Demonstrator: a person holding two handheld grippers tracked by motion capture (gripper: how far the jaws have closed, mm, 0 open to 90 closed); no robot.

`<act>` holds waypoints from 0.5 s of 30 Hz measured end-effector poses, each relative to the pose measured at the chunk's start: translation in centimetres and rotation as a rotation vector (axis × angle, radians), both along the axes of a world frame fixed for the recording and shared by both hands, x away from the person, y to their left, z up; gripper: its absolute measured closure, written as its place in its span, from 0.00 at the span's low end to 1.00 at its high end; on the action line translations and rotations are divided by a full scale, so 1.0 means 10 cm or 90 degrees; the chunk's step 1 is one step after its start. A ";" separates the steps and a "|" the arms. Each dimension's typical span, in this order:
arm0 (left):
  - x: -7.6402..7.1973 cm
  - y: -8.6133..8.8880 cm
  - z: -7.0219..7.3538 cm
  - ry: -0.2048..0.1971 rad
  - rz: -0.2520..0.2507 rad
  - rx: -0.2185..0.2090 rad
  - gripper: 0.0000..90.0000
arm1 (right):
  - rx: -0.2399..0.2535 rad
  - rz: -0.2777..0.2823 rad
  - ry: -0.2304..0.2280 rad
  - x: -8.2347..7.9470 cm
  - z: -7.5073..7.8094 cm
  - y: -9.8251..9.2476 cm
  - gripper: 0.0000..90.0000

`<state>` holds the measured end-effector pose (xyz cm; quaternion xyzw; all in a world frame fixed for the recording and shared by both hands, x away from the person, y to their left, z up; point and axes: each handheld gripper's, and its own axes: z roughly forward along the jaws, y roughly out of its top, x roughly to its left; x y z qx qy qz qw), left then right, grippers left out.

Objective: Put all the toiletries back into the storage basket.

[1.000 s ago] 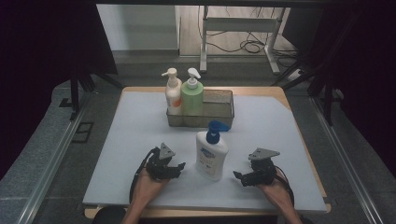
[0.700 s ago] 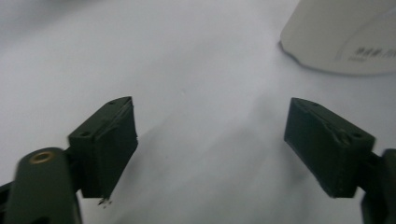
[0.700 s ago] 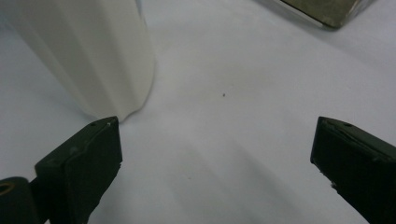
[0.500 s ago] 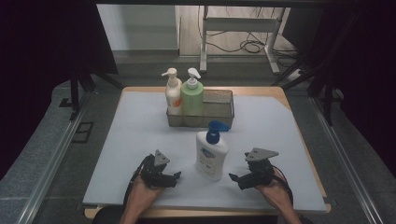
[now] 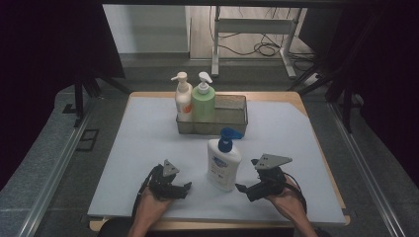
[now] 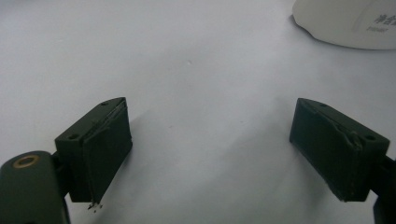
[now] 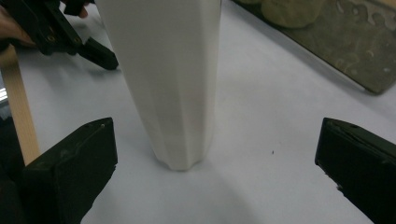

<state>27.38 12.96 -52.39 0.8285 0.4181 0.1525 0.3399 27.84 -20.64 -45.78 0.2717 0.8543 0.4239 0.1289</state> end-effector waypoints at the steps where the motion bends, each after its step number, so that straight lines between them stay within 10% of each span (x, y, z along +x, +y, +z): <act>1: 0.00 0.00 0.00 0.000 0.000 0.000 0.13 | 0.004 0.002 -0.002 0.00 0.02 0.01 0.00; 15: 0.00 0.00 0.00 0.000 -0.001 0.001 0.13 | 0.030 0.012 -0.009 0.04 0.27 0.28 0.00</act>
